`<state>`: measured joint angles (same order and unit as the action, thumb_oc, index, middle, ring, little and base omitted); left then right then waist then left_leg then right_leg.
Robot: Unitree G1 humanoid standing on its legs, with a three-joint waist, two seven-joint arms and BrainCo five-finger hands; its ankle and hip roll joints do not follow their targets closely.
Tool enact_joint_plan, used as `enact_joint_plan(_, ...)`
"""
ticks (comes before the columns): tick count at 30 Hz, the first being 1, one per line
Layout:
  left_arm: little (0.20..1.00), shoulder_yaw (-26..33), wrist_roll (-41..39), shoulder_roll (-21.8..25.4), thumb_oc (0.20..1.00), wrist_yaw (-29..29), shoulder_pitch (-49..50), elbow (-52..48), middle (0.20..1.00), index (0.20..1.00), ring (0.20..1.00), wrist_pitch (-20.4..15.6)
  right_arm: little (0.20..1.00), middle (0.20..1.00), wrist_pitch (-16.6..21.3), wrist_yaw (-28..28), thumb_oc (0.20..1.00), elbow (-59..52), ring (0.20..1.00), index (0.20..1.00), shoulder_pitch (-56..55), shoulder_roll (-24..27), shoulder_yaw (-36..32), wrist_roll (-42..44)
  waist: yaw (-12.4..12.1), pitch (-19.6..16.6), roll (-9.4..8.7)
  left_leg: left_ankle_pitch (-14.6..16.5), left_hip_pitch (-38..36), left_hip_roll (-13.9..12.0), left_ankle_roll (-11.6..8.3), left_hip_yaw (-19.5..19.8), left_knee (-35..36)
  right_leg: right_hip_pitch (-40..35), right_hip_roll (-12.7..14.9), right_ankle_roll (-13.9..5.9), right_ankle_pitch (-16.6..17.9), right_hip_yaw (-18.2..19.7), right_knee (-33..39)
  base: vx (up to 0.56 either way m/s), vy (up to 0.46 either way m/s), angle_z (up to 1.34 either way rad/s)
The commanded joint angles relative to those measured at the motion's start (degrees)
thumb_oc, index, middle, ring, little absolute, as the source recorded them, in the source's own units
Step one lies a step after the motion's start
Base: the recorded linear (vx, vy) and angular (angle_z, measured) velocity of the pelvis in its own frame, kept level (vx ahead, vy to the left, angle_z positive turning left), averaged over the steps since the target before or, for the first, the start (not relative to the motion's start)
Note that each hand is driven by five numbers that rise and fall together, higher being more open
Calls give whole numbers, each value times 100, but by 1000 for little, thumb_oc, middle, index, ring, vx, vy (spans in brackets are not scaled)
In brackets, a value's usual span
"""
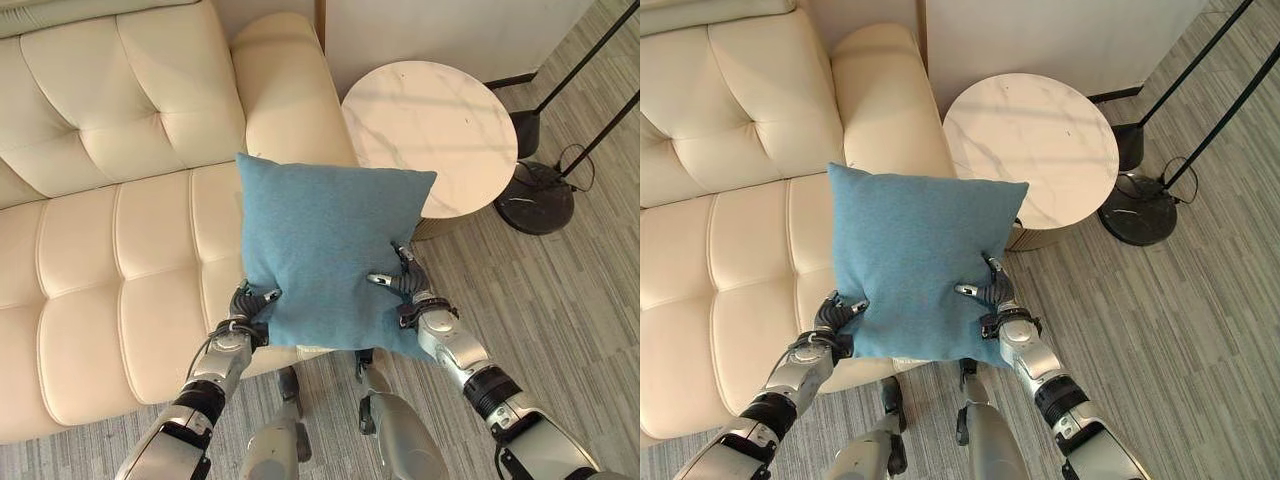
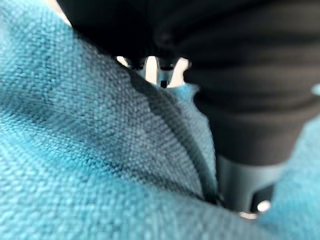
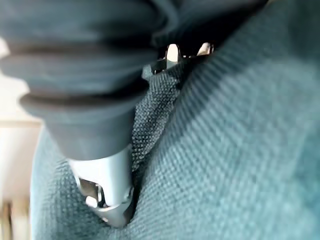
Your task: Pick up all the scattered cushions and arrange them neatly on the sofa.
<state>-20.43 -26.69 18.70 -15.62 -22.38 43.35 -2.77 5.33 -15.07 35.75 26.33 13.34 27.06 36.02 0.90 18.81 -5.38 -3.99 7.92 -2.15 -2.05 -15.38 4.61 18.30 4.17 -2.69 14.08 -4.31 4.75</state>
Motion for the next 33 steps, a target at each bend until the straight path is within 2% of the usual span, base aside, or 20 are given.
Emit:
enact_joint_plan(1, 1000, -1061, -281, -1027, 1000, 355, -552, -408, 1000, 1000, 1000, -339, 1000, 1000, -214, 1025, 1000, 345, 1000, 1000, -72, -1655, 1276, 2038, -266, 348, 151, 70, 464, -120, -129, 544, -251, -294, 178, -356, -994, -1, -242, -6, -21, 17)
enact_joint_plan(4, 1000, -1198, -489, -1103, 1000, 289, -590, -529, 1000, 1000, 1000, -423, 1000, 1000, -96, 912, 1000, 401, 1000, 1000, -133, -1749, 1454, 2484, -324, 353, 174, 39, 478, -120, -163, 567, -204, -282, 184, -371, -995, -51, -238, 1, -34, 9)
enact_joint_plan(5, 200, -1369, -535, -1146, 200, 265, -567, -625, 200, 200, 200, -489, 523, 523, -83, 879, 523, 310, 523, 523, -74, -1752, 1665, 2532, -373, 334, 170, 21, 473, -125, -173, 586, -156, -285, 189, -372, -1000, -76, -220, 9, -46, 4)
enact_joint_plan(6, 200, -1369, -535, -1146, 200, 265, -567, -625, 200, 200, 200, -489, 216, 216, -83, 878, 216, 310, 216, 216, -75, -1752, 1666, 2532, -373, 333, 170, 20, 473, -125, -173, 586, -155, -285, 189, -372, -1000, -76, -220, 17, -35, 7)
enact_joint_plan(7, 200, -1400, -539, -1160, 200, 273, -586, -670, 200, 200, 200, -511, 200, 200, -51, 881, 200, 268, 200, 200, -57, -1756, 1698, 2554, -380, 332, 168, 16, 470, -128, -178, 587, -144, -291, 190, -373, -1005, -82, -211, 4, -7, 14)
enact_joint_plan(11, 200, -1617, -424, -1143, 200, 271, -620, -1117, 200, 200, 200, -638, 200, 200, 76, 886, 200, 101, 200, 200, -29, -1698, 1824, 2424, -369, 323, 153, 6, 440, -135, -188, 585, -96, -320, 197, -386, -999, -122, -179, 3, -9, 10)
enact_joint_plan(19, 200, -2086, -316, -1238, 200, 561, -705, -1219, 200, 200, 200, -596, 200, 200, 68, 1109, 200, 98, 200, 200, 48, -1747, 1994, 2496, -351, 310, 150, 16, 407, -123, -176, 620, -53, -356, 195, -401, -999, -131, -148, 0, 0, 0)
enact_joint_plan(23, 200, -2183, -667, -1244, 200, 690, -652, -1639, 200, 200, 200, -666, 200, 200, 114, 1253, 200, -179, 200, 200, 26, -1781, 2148, 2631, -363, 247, 140, 35, 396, -103, -150, 647, -46, -373, 212, -419, -1009, -127, -162, -16, 11, 2)
enact_joint_plan(28, 200, -2163, -1609, -1187, 200, 964, -365, -2350, 200, 200, 200, -747, 200, 200, 176, 1538, 200, -1089, 200, 200, -45, -1697, 2503, 2742, -384, 85, 102, 128, 282, -54, -76, 649, -61, -484, 250, -458, -1044, -114, -183, -21, 55, 4)
enact_joint_plan(29, 200, -2156, -2024, -1173, 200, 1091, -236, -2574, 200, 200, 200, -682, 200, 200, 174, 1661, 200, -1441, 200, 200, -79, -1645, 2589, 2851, -383, 11, 87, 172, 195, -25, -42, 650, -61, -565, 274, -472, -1054, -101, -197, -15, 70, 6)
enact_joint_plan(33, 200, -2129, -2499, -1092, 200, 1305, -18, -2965, 200, 200, 200, -614, 200, 200, 157, 1827, 200, -1849, 200, 200, -157, -1525, 2627, 2927, -365, -126, 73, 230, 94, 46, 16, 664, -61, -647, 326, -509, -1053, -88, -222, -13, 99, 8)
